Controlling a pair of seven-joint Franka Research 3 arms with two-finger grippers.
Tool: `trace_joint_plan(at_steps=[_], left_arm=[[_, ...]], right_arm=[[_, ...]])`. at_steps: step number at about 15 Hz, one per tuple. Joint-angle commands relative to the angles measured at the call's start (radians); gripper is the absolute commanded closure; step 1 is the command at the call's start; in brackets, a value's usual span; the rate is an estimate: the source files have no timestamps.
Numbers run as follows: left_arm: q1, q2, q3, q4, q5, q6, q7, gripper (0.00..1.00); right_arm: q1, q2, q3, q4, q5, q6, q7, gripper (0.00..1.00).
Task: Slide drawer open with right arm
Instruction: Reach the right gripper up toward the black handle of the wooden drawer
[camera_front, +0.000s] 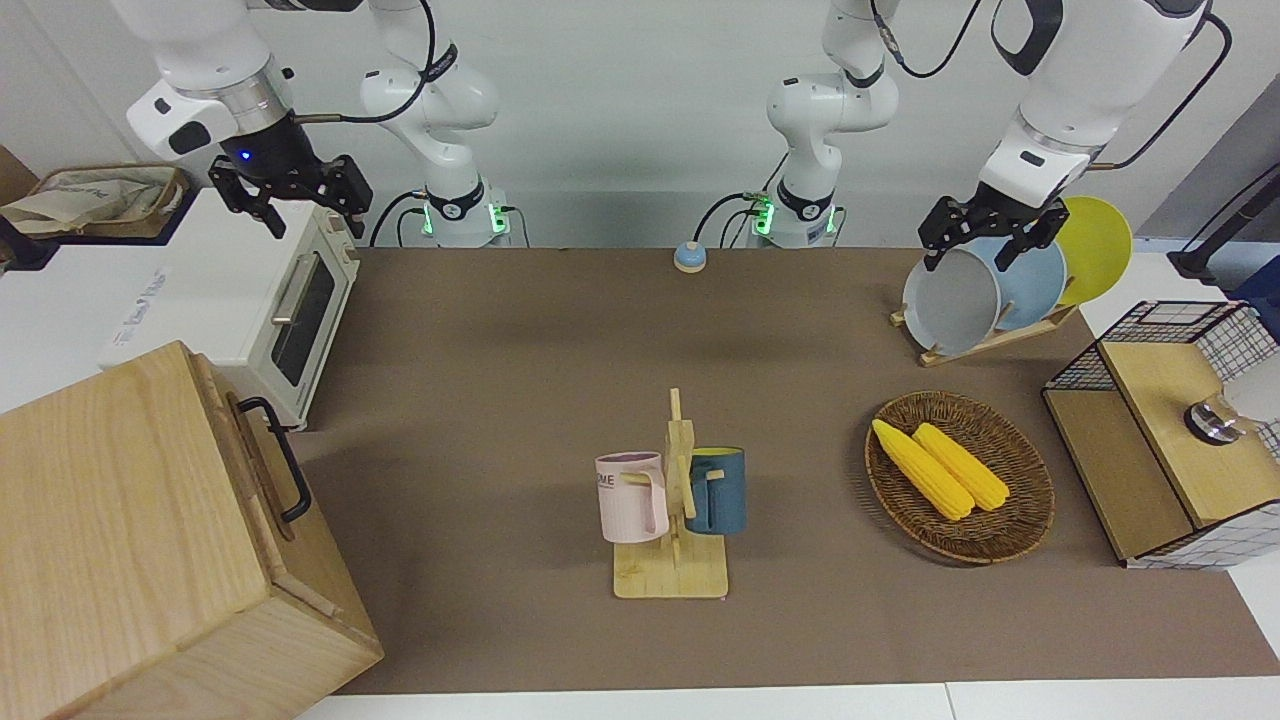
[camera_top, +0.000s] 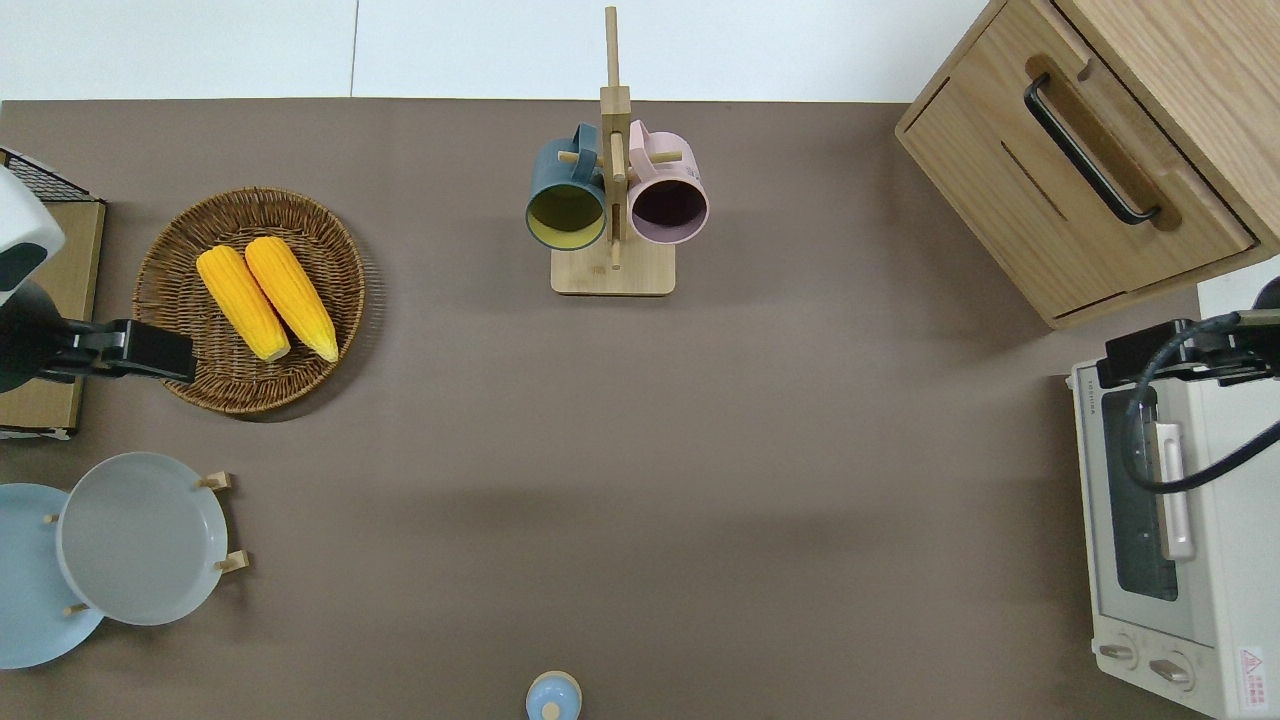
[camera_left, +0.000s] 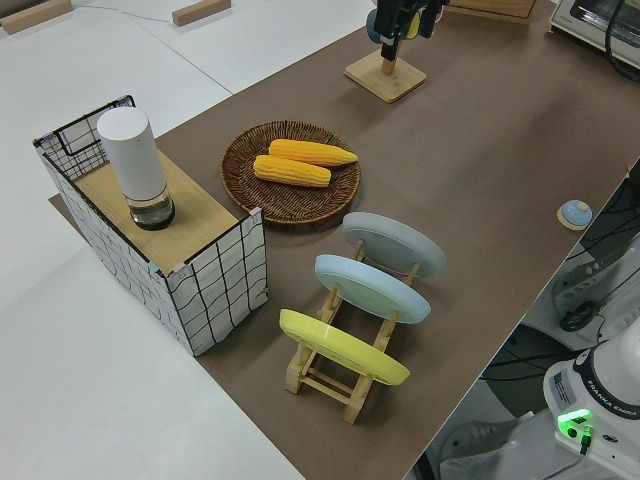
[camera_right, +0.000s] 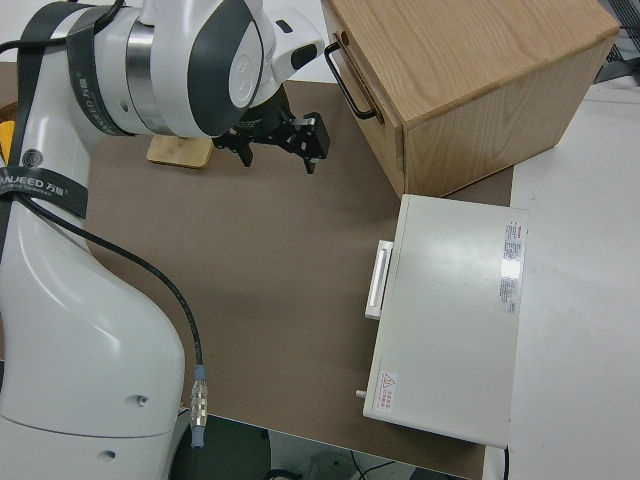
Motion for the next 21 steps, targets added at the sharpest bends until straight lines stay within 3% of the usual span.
trace_joint_plan(at_steps=[1,12,17,21], left_arm=[[0.005,0.011,-0.007,0.026,0.017,-0.02,0.009,0.01],[0.005,0.011,-0.007,0.024,0.017,-0.02,0.009,0.01],[0.005,0.011,-0.007,0.026,0.017,-0.02,0.009,0.01],[0.005,0.011,-0.007,0.026,0.017,-0.02,0.009,0.01]], right_arm=[[-0.004,0.008,0.01,0.014,0.017,0.009,-0.011,0.011],[-0.006,0.009,0.009,0.015,0.016,0.019,0.0,0.013],[-0.001,0.012,0.013,0.034,-0.006,0.051,0.018,0.015],[0.065,0.018,0.015,0.035,-0.128,0.074,0.038,0.021]])
